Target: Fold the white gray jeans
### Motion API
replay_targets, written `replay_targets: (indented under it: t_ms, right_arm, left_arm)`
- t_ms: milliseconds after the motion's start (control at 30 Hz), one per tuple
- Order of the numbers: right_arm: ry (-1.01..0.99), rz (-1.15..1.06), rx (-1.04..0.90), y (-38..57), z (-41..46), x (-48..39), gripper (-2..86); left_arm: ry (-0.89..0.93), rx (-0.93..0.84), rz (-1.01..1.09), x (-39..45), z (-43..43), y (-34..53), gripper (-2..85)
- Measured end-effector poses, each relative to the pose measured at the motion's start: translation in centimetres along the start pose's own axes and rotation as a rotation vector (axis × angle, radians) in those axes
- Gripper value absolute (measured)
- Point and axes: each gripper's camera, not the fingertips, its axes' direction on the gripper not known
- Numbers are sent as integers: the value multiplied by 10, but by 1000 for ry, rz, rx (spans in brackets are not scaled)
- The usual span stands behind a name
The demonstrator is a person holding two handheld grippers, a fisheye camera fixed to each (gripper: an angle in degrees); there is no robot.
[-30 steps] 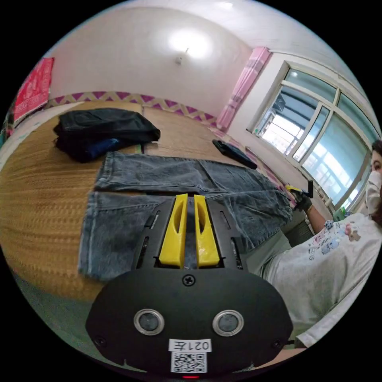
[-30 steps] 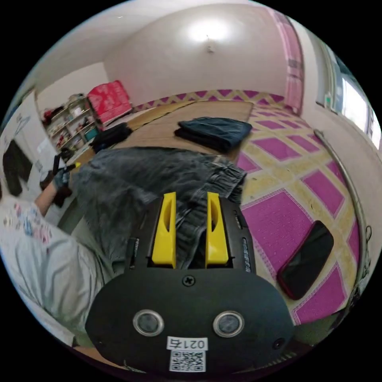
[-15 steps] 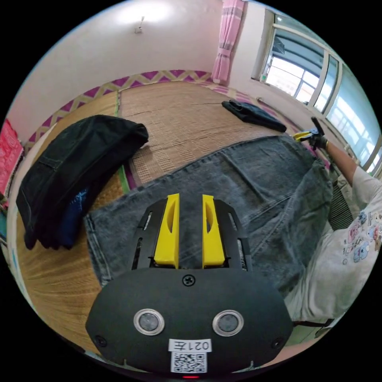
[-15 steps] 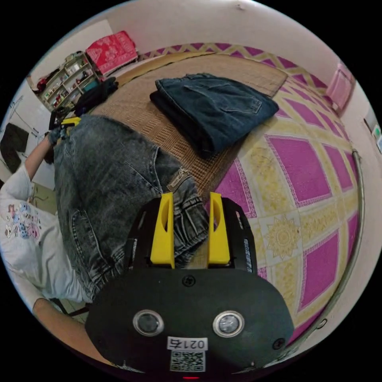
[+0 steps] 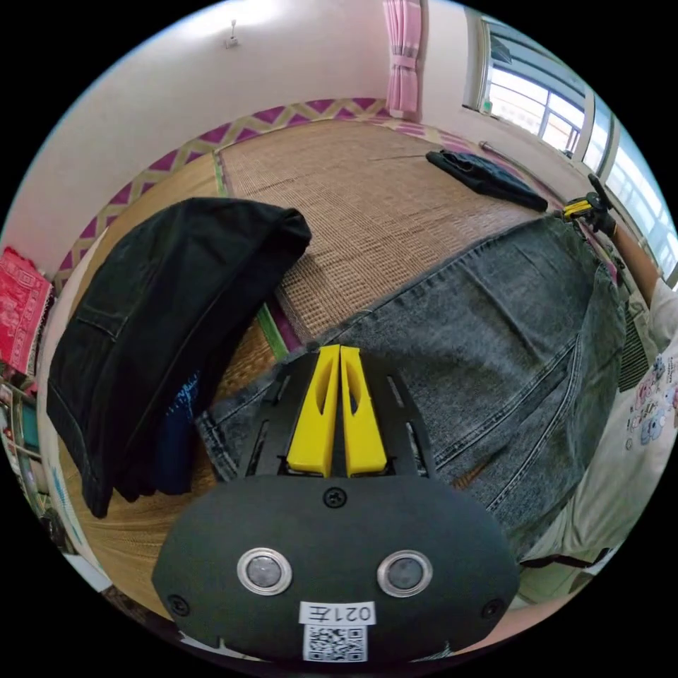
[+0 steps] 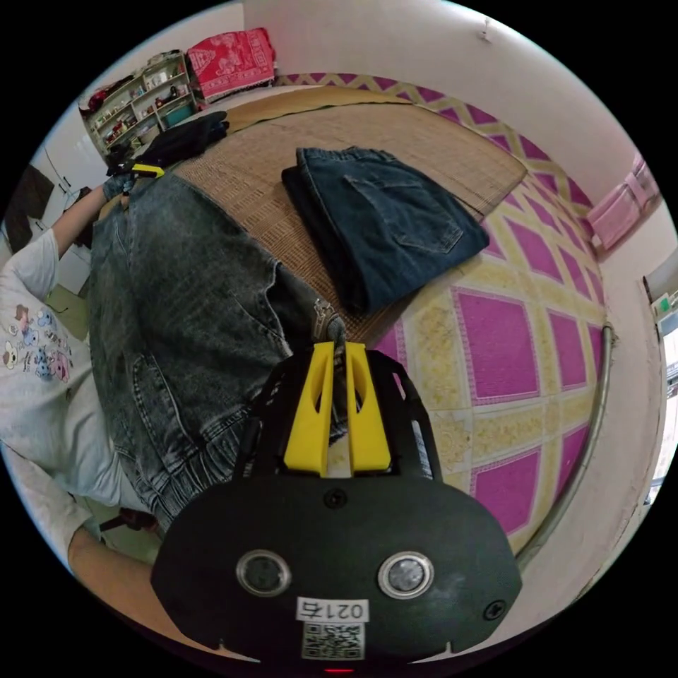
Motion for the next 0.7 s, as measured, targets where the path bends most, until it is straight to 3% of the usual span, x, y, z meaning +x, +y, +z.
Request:
replay_targets:
  t_ms: [200,333,433,533,700]
  right_arm:
    - [82,55,-19,-23,7,17,29]
    - [118,99,-123,-25,48,11,60]
    - [118,147,-9,-8,14,0,96]
    - [32,37,103,17,-24,-47,93]
    - [-140,-235,84,51,-26,-164,82]
  left_arm:
    - [-34,64,-90,-12,-6,-21,-10]
    - [-44,-9,-152,-10,10,-10,-10]
    - [-14,164,-206,-11,-31,18,-9]
    - [92,301,-196,-4,-81,58,-8]
    - [282,119,0,61,-106,110,12]
